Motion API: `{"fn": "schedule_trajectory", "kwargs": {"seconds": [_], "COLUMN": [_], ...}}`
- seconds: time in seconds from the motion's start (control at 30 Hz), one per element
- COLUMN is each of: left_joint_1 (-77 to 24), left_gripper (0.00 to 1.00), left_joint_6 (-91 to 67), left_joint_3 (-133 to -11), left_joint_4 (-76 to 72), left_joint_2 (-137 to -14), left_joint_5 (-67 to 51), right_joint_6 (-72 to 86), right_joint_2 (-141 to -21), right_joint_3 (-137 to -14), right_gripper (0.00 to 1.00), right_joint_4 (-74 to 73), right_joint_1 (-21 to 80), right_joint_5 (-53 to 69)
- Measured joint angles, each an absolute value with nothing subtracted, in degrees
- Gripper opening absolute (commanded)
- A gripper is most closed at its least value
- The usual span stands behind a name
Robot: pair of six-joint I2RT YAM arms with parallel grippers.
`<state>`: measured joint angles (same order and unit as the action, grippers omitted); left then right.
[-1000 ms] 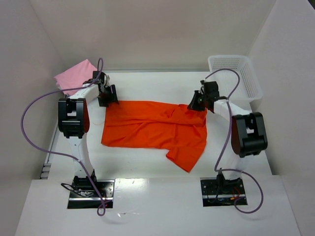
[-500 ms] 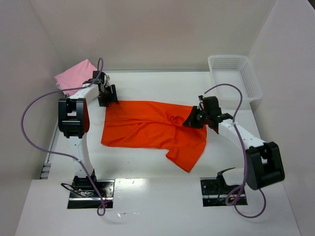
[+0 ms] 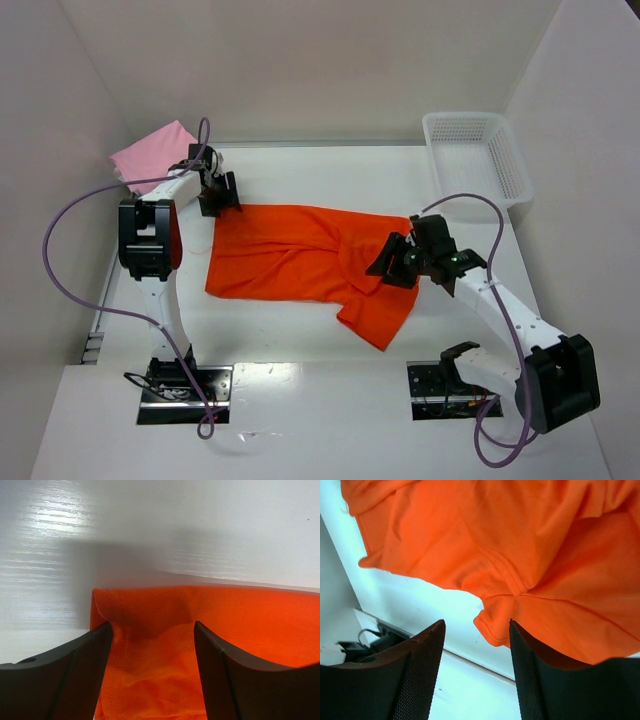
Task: Fold and stack the t-shirts
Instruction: Fold the flattened tshirt in 1/3 of the way
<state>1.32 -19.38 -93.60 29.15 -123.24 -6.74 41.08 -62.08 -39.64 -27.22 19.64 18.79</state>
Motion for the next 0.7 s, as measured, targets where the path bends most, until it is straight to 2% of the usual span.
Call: {"fn": "schedule_trajectory", "kwargs": {"seconds": [0.23,0.3,0.7], "left_joint_1": [1.3,1.3,1.3], "left_gripper": [0.75,0.79,0.8], "left_joint_6": [-19.1,-18.5,-17.9], "left_joint_3": [-93.8,-93.5,-91.1], "left_joint_4": [29.5,29.8,29.0], "left_joint_2": [-123.1,-122.5,-116.1], "left_joint_5": [-6.7,-6.6,-5.2], "right_joint_6": [45.5,46.3,45.7], "right_joint_2": [-61.2,-62.5,-81.1], "right_joint_3": [-40.8,-42.4,-58.0], "right_gripper": [0.62,0.63,0.66], "right_joint_4": [-28.3,-28.8,-27.4], "right_joint_1": [19.6,19.6,19.0], "right_joint_5": [13.3,10.5,-9.1]}}
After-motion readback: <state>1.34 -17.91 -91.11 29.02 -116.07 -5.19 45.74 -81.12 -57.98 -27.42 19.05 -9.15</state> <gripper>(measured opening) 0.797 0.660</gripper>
